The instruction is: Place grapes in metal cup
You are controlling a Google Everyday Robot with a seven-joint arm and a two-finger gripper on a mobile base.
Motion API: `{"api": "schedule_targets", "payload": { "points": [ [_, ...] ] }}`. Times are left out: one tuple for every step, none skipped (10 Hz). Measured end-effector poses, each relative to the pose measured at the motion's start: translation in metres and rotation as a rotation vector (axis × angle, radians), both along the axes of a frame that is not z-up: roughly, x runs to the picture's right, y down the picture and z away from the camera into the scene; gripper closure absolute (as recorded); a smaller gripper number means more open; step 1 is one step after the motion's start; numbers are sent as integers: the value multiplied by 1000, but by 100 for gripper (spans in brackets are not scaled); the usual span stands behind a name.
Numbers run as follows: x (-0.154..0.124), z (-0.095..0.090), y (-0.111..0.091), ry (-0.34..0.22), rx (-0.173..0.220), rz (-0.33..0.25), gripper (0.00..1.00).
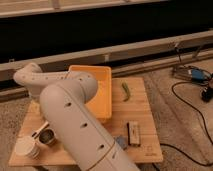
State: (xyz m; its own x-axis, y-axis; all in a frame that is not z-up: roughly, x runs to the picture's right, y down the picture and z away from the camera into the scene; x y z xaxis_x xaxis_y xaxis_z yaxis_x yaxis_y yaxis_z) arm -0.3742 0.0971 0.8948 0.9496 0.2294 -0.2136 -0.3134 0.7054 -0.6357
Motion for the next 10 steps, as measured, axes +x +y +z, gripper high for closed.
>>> {"api": "schedule_targets", "payload": {
  "points": [
    [4, 2, -1, 12, 0, 5, 20],
    [8, 6, -2, 28, -1, 11, 20],
    [11, 8, -1, 40, -3, 13, 20],
    [13, 10, -1, 49, -4, 15, 21],
    [15, 13, 1, 61, -5, 15, 28],
    [16, 14, 2, 66, -6, 13, 35],
    [16, 15, 3, 73, -8, 10, 46],
    [16, 15, 4, 78, -9, 5, 58],
    [17, 15, 5, 81, -10, 3, 67],
    [18, 15, 6, 84, -11, 2, 78]
  ]
}}
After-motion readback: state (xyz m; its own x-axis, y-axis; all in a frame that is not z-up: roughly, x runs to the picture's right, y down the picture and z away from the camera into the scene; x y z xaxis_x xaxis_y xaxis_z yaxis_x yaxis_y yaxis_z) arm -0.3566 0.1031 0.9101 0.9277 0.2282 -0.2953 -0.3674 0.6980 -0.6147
